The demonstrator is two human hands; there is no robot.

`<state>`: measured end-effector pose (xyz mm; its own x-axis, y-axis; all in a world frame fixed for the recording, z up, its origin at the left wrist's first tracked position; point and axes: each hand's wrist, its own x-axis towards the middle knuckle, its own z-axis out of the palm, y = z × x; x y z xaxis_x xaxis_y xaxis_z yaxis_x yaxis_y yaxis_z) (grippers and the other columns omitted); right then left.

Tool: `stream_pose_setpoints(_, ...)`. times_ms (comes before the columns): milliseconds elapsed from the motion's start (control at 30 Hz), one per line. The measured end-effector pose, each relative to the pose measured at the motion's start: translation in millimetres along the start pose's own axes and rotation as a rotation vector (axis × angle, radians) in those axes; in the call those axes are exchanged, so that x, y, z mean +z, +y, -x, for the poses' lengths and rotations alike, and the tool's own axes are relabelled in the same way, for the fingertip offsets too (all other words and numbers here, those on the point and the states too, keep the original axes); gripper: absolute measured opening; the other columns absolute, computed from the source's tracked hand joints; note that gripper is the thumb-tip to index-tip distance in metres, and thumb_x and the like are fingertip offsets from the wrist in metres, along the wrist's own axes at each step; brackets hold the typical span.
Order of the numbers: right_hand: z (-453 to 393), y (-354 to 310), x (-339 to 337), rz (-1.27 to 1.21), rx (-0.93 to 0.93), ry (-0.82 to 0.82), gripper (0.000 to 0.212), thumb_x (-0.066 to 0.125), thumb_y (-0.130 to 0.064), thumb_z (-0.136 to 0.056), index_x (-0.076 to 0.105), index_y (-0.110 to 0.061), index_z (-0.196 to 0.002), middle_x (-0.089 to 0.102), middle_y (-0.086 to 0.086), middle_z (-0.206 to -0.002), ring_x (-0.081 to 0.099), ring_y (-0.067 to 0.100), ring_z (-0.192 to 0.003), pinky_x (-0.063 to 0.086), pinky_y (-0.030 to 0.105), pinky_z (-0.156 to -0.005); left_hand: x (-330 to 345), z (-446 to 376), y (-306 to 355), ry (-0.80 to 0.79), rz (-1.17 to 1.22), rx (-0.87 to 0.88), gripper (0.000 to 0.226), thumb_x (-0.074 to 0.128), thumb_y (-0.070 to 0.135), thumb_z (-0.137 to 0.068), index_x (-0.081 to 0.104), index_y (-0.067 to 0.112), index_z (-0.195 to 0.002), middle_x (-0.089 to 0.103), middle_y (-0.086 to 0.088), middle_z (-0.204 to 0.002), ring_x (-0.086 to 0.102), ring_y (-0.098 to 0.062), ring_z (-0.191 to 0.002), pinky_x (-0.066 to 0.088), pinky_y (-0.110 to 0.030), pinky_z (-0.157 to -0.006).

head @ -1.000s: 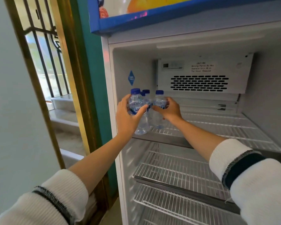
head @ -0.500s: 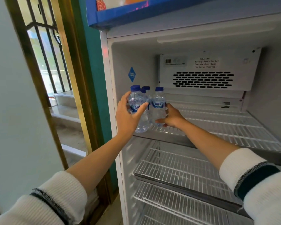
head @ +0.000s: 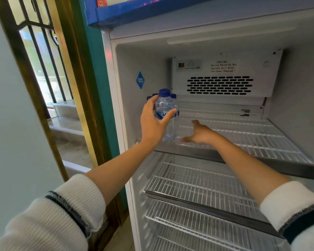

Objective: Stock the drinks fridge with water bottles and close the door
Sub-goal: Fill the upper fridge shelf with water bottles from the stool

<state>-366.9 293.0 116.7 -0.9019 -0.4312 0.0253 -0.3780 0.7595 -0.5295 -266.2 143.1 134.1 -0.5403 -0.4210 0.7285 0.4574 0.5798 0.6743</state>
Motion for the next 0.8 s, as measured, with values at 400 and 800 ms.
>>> stream_pose_setpoints(400,9,13,7,-0.055,-0.015,0.046,0.102,0.073,-0.044,-0.081,0.006,-0.018,-0.153,0.041,0.010,-0.149,0.048,0.028,-0.129,0.041,0.033,-0.097,22,8,-17,0.041,-0.441,0.054,0.078,0.067,0.058,-0.079,0.042,0.024,-0.144,0.052,-0.001,-0.133,0.044,-0.017,-0.123,0.044,-0.027,-0.089)
stream_pose_setpoints(800,27,-10,9,-0.284,-0.241,0.278,0.049,0.067,-0.028,-0.089,0.051,-0.013,-0.133,0.063,0.007,-0.116,0.058,0.013,-0.095,0.046,0.024,-0.080,-1,55,-64,0.033,-0.474,0.131,0.067,0.057,0.042,-0.093,0.028,0.017,-0.148,0.027,-0.013,-0.150,0.026,-0.026,-0.139,0.029,-0.045,-0.113)
